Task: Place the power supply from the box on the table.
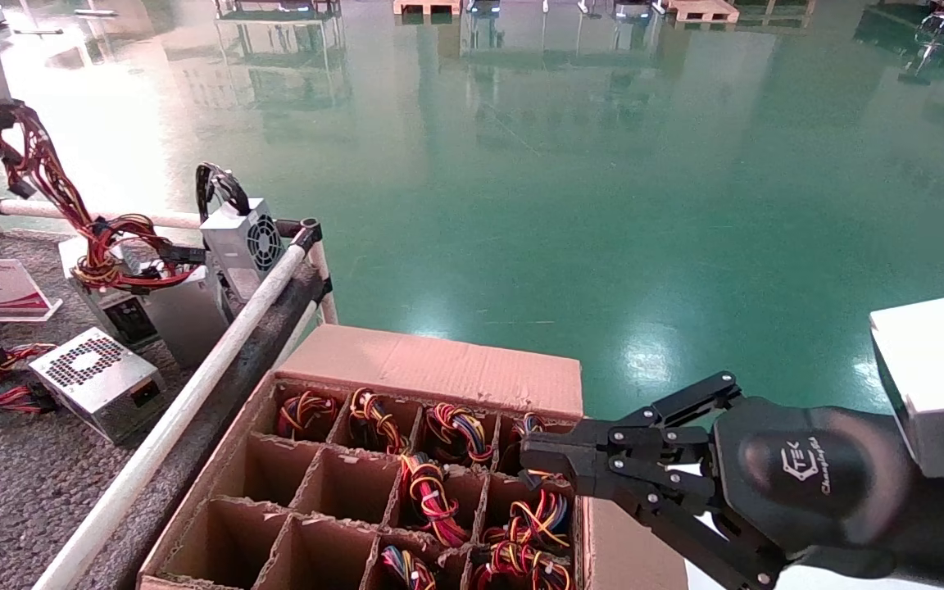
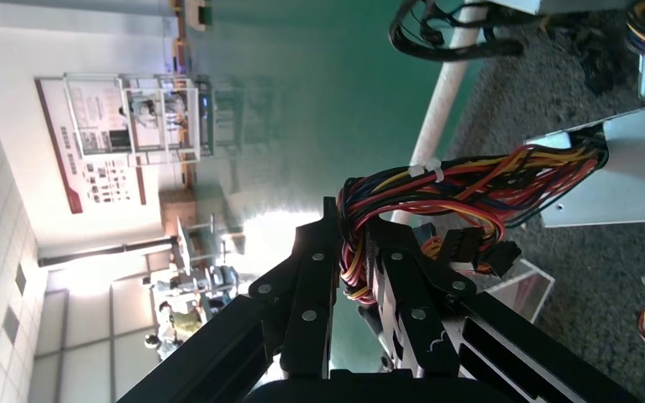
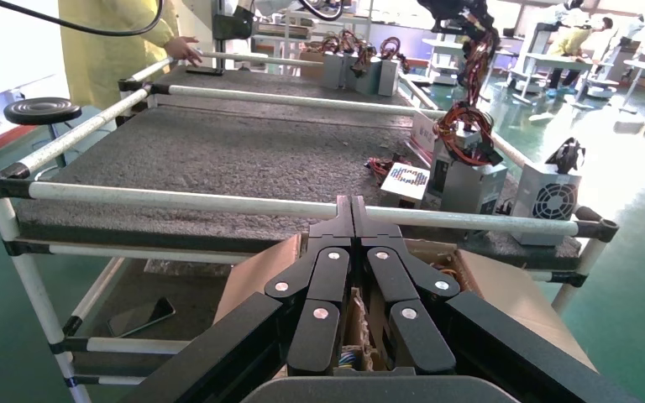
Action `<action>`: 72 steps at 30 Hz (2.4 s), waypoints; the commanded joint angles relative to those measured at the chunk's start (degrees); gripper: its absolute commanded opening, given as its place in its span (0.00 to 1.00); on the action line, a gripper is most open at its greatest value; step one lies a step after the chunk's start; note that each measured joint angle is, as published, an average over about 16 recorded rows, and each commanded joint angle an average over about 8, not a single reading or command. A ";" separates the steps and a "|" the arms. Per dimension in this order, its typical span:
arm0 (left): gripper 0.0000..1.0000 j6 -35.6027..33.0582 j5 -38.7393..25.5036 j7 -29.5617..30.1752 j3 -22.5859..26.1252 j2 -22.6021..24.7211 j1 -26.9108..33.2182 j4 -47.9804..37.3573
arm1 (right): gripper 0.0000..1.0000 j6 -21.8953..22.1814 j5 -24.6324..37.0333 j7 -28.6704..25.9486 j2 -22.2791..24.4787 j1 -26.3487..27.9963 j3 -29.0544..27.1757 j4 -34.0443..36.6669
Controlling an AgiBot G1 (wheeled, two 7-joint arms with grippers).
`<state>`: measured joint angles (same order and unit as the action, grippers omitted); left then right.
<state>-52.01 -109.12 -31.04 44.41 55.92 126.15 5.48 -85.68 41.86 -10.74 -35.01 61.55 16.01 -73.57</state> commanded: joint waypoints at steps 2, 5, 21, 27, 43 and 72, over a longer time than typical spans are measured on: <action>0.00 0.64 0.05 -0.25 -0.05 -0.16 -0.61 -0.52 | 0.00 0.00 0.00 0.00 0.00 0.00 0.00 0.00; 0.00 0.95 0.09 -0.43 -0.09 -0.28 -1.30 -0.94 | 0.00 0.00 0.00 0.00 0.00 0.00 0.00 0.00; 0.97 1.47 0.72 -0.92 -0.67 -0.24 -3.32 -2.52 | 0.00 0.00 0.00 0.00 0.00 0.00 0.00 0.00; 1.00 1.32 0.98 -0.98 -0.92 -0.12 -3.31 -2.96 | 0.00 0.00 0.00 0.00 0.00 0.00 0.00 0.00; 1.00 -0.26 1.05 -1.10 -0.96 0.26 -2.38 -3.88 | 0.00 0.00 0.00 0.00 0.00 0.00 0.00 0.00; 1.00 -4.17 -1.42 2.99 1.52 2.37 1.55 -6.01 | 0.00 0.00 0.00 0.00 0.00 0.00 0.00 0.00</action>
<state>-56.22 -110.51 -27.98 45.91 58.27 127.65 -0.55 -85.68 41.86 -10.74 -35.01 61.55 16.01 -73.57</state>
